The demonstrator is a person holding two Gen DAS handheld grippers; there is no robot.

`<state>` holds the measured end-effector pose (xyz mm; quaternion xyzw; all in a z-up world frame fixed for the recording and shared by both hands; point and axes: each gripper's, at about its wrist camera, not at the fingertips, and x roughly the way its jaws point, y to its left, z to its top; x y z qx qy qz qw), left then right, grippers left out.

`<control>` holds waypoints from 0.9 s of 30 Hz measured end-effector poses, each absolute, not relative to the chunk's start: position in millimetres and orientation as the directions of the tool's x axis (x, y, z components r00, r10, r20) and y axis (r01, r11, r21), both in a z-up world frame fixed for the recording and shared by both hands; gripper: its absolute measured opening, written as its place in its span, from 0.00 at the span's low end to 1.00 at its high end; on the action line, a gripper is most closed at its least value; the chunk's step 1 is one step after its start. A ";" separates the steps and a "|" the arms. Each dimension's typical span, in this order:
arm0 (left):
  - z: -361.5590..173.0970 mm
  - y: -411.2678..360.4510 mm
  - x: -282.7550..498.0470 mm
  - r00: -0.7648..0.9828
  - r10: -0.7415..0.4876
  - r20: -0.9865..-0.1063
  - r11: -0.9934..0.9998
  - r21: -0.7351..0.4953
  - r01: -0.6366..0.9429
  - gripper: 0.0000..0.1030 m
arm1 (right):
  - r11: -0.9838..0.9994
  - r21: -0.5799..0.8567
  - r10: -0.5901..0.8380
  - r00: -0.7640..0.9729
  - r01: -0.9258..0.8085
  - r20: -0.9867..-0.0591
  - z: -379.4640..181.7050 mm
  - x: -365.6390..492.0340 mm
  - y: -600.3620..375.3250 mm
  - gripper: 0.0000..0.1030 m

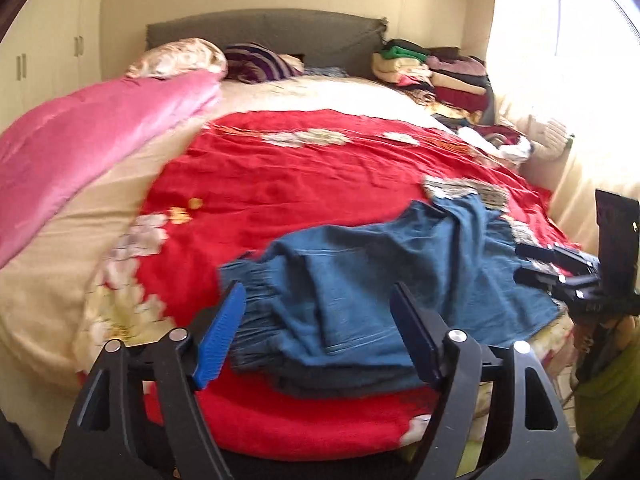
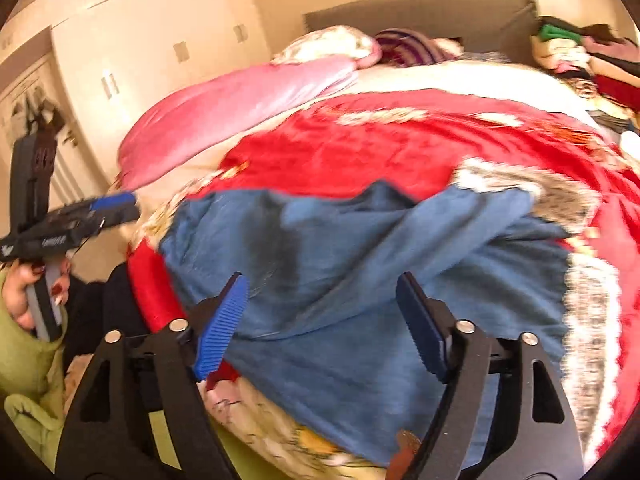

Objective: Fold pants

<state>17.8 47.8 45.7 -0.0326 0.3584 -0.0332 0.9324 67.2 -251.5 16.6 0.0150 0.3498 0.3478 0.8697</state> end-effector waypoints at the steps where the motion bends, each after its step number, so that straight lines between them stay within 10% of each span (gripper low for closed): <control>1: 45.4 41.1 20.6 0.736 -0.095 -0.670 0.995 -0.081 0.054 0.72 | 0.771 0.268 0.605 0.533 -0.577 -0.592 19.4 69.4 -259.9 0.73; 10: 43.3 -8.4 43.8 0.705 -0.165 -0.689 0.984 -0.065 0.167 0.85 | 0.850 0.237 0.514 0.641 -0.471 -0.570 42.6 95.9 -308.7 0.83; 27: -34.5 -99.2 86.7 0.494 -0.321 -0.808 0.911 -0.121 0.394 0.72 | 0.915 0.158 0.367 0.602 -0.372 -0.709 42.6 209.5 -301.9 0.84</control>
